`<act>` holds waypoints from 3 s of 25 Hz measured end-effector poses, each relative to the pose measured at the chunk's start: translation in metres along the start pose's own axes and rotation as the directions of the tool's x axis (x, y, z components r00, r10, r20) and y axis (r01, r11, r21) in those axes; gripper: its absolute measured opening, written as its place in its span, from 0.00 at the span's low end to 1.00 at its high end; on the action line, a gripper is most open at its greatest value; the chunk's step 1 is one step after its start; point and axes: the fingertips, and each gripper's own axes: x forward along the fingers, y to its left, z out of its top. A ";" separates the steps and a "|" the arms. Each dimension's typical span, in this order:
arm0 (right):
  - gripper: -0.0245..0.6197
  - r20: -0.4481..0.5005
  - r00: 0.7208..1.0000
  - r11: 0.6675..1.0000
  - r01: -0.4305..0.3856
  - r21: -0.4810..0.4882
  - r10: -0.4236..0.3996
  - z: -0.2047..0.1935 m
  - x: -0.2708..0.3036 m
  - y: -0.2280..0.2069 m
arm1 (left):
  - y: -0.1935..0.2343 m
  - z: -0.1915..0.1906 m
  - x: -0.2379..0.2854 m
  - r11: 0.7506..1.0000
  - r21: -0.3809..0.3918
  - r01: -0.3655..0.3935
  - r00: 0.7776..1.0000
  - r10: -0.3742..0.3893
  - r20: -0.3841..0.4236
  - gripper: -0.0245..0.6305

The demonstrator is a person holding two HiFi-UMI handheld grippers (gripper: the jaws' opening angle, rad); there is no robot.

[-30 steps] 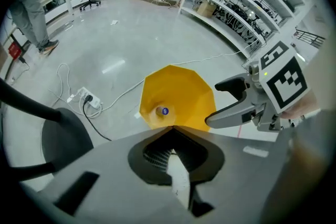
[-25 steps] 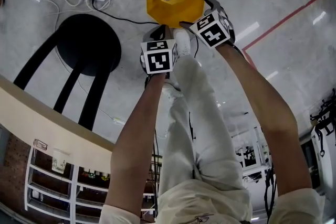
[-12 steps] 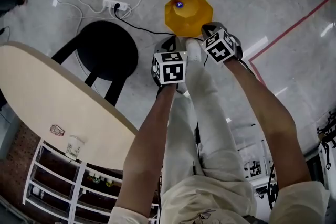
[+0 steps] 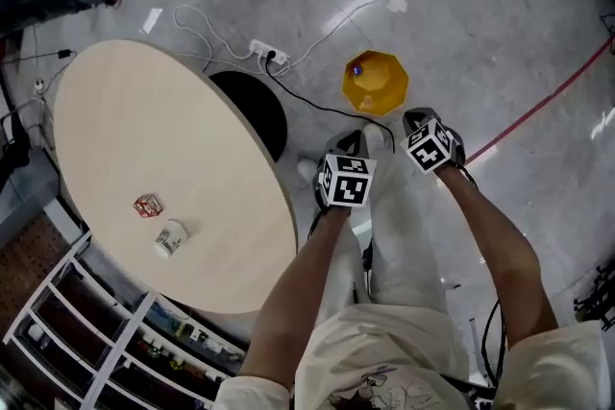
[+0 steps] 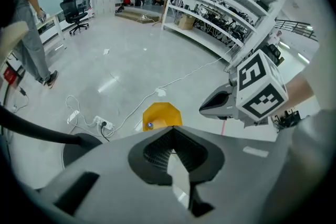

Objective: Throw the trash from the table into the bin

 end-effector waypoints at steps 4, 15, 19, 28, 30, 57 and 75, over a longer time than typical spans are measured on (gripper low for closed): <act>0.04 0.009 1.000 1.000 -0.005 0.025 0.004 0.000 -0.047 0.028 | -0.025 0.000 -0.061 0.999 -0.026 0.018 0.998 -0.016 0.062 0.05; 0.04 0.150 0.988 1.000 -0.018 -0.019 0.020 0.032 -0.158 0.093 | -0.055 0.013 -0.199 0.995 -0.093 0.042 0.954 -0.012 0.301 0.05; 0.04 0.203 0.977 0.995 -0.052 -0.081 0.068 0.046 -0.192 0.139 | -0.057 0.014 -0.244 0.994 -0.094 0.054 0.920 -0.013 0.391 0.05; 0.04 0.414 0.902 0.988 -0.072 -0.134 0.122 0.110 -0.285 0.244 | -0.041 -0.015 -0.350 0.992 -0.121 0.027 0.819 0.047 0.572 0.05; 0.04 0.492 0.865 0.994 -0.076 -0.076 0.104 0.130 -0.312 0.262 | -0.036 -0.031 -0.379 0.988 -0.149 0.032 0.790 0.066 0.609 0.05; 0.04 0.554 0.765 0.841 0.032 -0.541 0.327 0.236 -0.373 0.444 | 0.167 -0.216 -0.523 0.760 -0.624 -0.179 0.474 0.623 0.622 0.31; 0.05 0.543 0.838 0.976 0.063 -0.209 0.062 0.175 -0.368 0.410 | 0.278 -0.231 -0.429 0.751 -0.568 -0.338 0.623 0.631 0.463 0.58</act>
